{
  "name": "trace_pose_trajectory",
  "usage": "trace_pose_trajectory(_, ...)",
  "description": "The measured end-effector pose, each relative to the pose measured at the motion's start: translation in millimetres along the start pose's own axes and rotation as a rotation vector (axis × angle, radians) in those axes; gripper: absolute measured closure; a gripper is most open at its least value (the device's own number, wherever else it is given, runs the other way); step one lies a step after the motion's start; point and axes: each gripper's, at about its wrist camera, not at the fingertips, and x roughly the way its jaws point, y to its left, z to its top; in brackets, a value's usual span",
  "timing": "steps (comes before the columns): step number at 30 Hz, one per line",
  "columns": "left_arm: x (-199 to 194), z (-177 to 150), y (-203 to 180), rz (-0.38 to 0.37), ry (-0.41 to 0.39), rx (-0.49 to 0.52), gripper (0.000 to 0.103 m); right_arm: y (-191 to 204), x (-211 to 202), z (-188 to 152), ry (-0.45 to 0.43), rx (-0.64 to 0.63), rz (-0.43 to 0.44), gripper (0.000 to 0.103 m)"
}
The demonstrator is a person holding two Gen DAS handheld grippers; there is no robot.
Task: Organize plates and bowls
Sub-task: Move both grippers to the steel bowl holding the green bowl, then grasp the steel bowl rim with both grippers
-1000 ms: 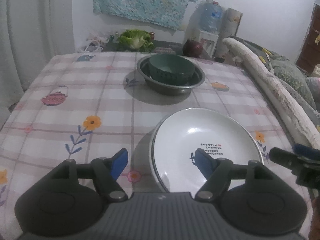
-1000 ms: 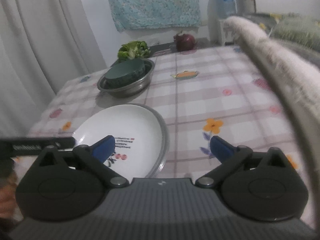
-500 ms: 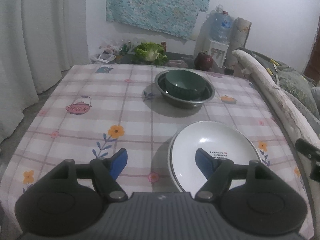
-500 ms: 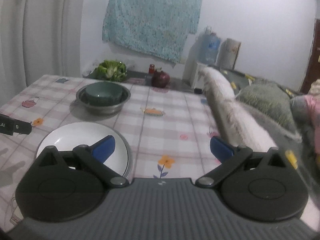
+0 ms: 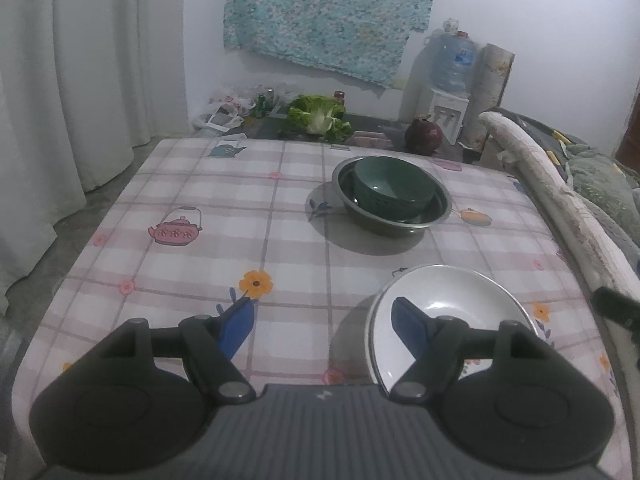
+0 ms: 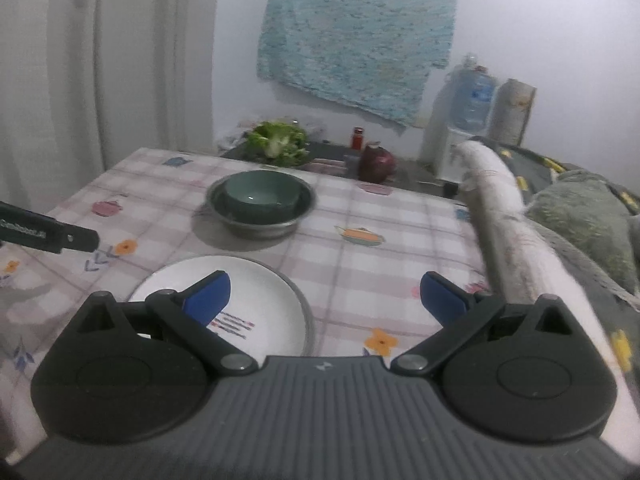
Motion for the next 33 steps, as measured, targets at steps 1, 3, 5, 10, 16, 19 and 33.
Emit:
trace_pose_trajectory(1, 2, 1, 1, -0.001, 0.000, -0.001, 0.026, -1, 2, 3, -0.002, 0.015, 0.016, 0.001)
trace_pose_trajectory(3, 6, 5, 4, -0.006, -0.004, -0.002, 0.026, -6, 9, 10, -0.007, 0.062, 0.055, 0.001)
trace_pose_trajectory(5, 11, 10, 7, -0.013, -0.009, -0.002, 0.026, -12, 16, 18, -0.014, 0.113, 0.084, 0.001)
trace_pose_trajectory(10, 30, 27, 10, -0.032, -0.034, 0.013, 0.025, -26, 39, 37, -0.042, 0.213, 0.122, 0.001)
trace_pose_trajectory(16, 61, 51, 10, -0.051, -0.072, 0.028, 0.025, -34, 77, 52, -0.018, 0.215, 0.154, 0.001)
trace_pose_trajectory(19, 81, 63, 7, -0.060, -0.094, 0.040, 0.025, -37, 104, 57, 0.012, 0.211, 0.161, 0.003)
trace_pose_trajectory(33, 177, 100, -10, -0.095, -0.010, 0.066, 0.048, -63, 244, 69, 0.160, 0.278, 0.189, 0.048)
